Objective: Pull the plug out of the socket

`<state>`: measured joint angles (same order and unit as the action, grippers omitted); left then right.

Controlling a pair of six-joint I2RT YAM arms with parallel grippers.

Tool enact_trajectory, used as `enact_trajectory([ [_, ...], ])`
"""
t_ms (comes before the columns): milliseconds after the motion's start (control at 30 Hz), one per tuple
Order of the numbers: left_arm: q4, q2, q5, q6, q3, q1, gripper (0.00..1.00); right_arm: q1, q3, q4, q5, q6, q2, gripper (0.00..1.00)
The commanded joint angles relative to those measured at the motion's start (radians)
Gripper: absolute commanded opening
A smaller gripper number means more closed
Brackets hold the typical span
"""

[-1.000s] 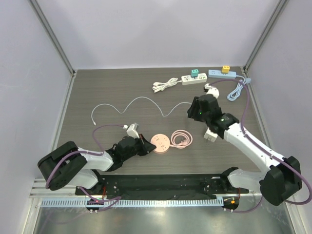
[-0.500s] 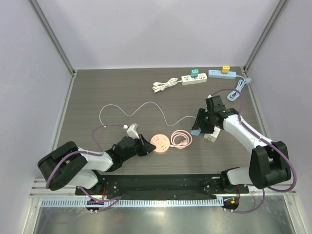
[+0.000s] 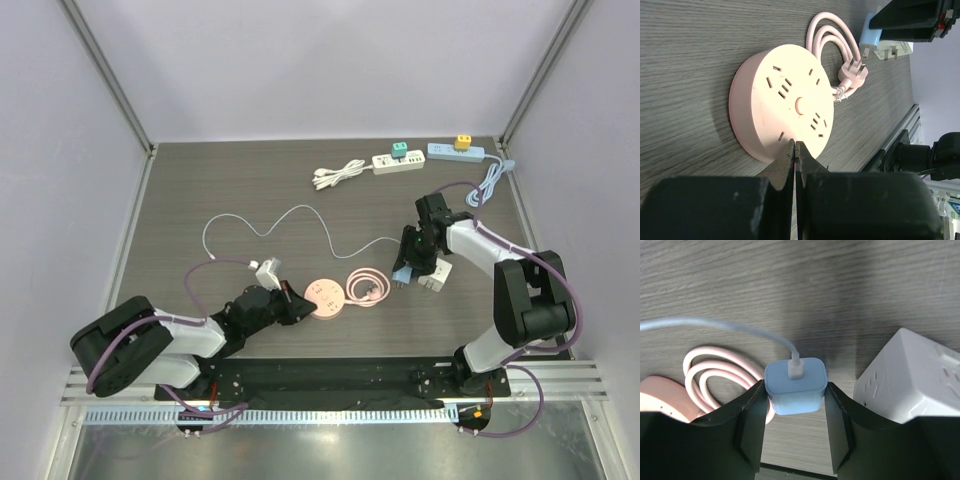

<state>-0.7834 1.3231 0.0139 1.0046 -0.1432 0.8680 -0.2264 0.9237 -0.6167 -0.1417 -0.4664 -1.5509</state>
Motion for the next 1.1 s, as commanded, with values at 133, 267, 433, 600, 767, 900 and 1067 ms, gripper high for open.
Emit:
enact_trajectory([
  [133, -0.002, -0.045, 0.012, -0.047, 0.047, -0.001, 0.00, -0.001, 0.050, 0.005, 0.090, 0.045, -0.021, 0.51],
  [267, -0.007, -0.053, 0.020, -0.047, 0.053, -0.001, 0.04, -0.001, 0.043, 0.034, 0.051, 0.051, -0.003, 0.74],
  [433, -0.011, -0.065, 0.023, -0.047, 0.060, 0.000, 0.16, -0.010, 0.041, 0.046, 0.037, 0.081, 0.037, 0.83],
  [600, 0.045, -0.142, 0.035, -0.050, 0.062, -0.001, 0.31, -0.071, 0.033, 0.049, 0.063, 0.084, 0.141, 0.84],
  [767, 0.258, -0.317, 0.046, -0.063, 0.014, -0.001, 0.44, -0.223, 0.004, 0.060, 0.174, 0.034, 0.271, 0.92],
  [900, 0.524, -0.564, 0.067, -0.070, -0.030, -0.001, 0.53, -0.352, -0.058, 0.133, 0.171, -0.007, 0.278, 0.92],
  [1067, 0.838, -0.780, 0.093, -0.047, -0.076, -0.001, 0.59, -0.409, -0.207, 0.296, 0.044, -0.061, 0.281, 0.90],
])
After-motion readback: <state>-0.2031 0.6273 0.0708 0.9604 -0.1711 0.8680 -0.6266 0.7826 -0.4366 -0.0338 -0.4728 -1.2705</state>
